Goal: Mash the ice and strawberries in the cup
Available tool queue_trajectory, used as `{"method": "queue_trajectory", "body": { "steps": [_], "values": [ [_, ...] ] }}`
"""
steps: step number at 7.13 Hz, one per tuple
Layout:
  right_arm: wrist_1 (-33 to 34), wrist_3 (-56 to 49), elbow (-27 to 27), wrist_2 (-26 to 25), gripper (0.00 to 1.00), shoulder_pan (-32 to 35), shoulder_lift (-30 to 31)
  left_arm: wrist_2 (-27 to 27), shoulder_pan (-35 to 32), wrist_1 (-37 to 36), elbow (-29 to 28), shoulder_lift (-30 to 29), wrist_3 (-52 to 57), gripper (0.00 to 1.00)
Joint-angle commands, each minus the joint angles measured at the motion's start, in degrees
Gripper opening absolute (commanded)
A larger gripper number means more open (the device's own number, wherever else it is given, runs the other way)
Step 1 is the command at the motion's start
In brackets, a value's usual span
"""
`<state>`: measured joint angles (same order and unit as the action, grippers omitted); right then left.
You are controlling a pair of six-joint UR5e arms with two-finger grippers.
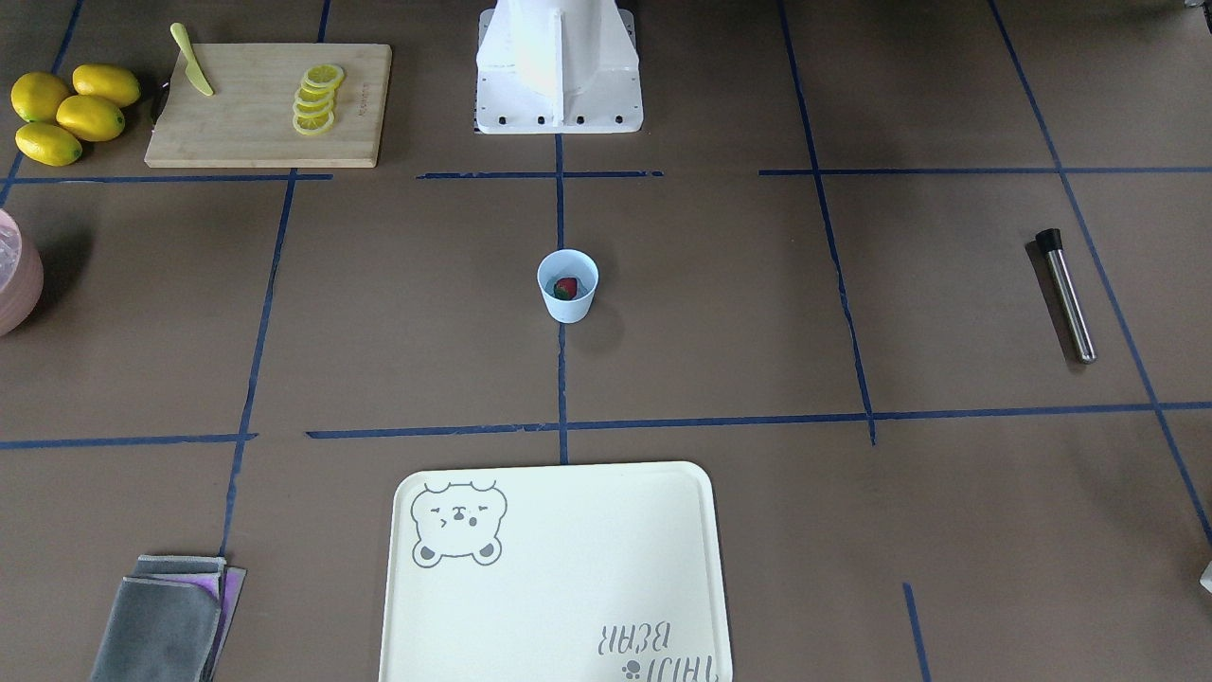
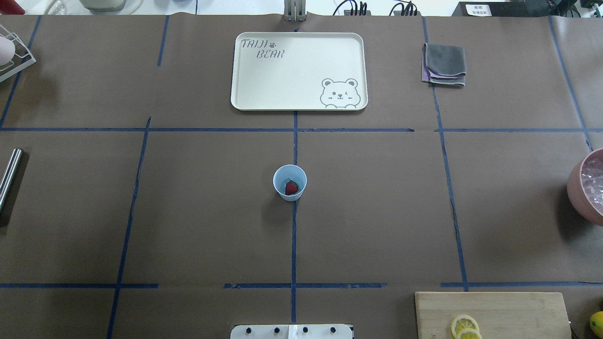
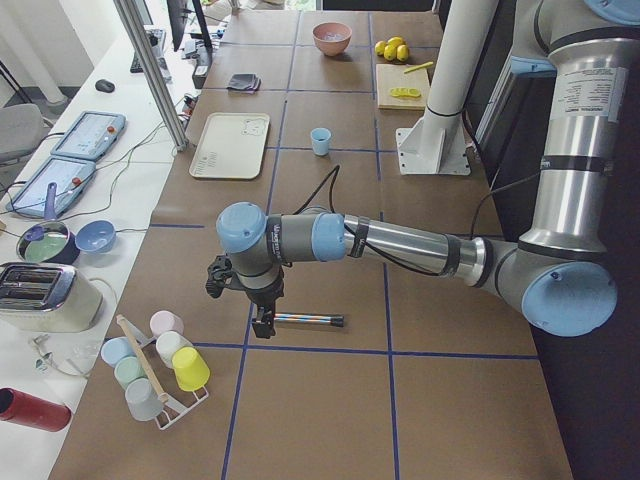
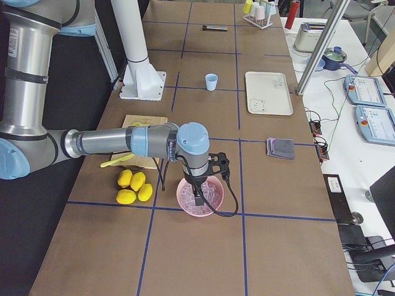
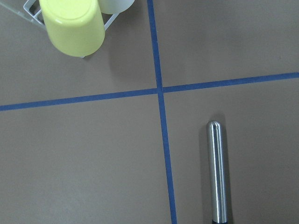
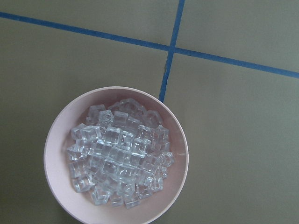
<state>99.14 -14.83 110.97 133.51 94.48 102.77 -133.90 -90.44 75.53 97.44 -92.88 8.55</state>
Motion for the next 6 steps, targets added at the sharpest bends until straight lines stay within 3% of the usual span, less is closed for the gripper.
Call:
{"method": "queue_trajectory", "body": {
  "steps": [1,3,6],
  "values": [
    [0.0,0.5,0.0,0.0,0.99,0.0,0.1,-0.7,-0.2,3.8,-0.4,1.2,0.4,1.00],
    [0.0,0.6,0.0,0.0,0.99,0.0,0.1,-0.9,-0.3,12.8,-3.2,2.0,0.3,1.00],
    [0.0,0.5,0.0,0.1,0.99,0.0,0.2,-0.3,-0.3,12.4,-3.4,2.0,0.5,1.00]
  ]
}}
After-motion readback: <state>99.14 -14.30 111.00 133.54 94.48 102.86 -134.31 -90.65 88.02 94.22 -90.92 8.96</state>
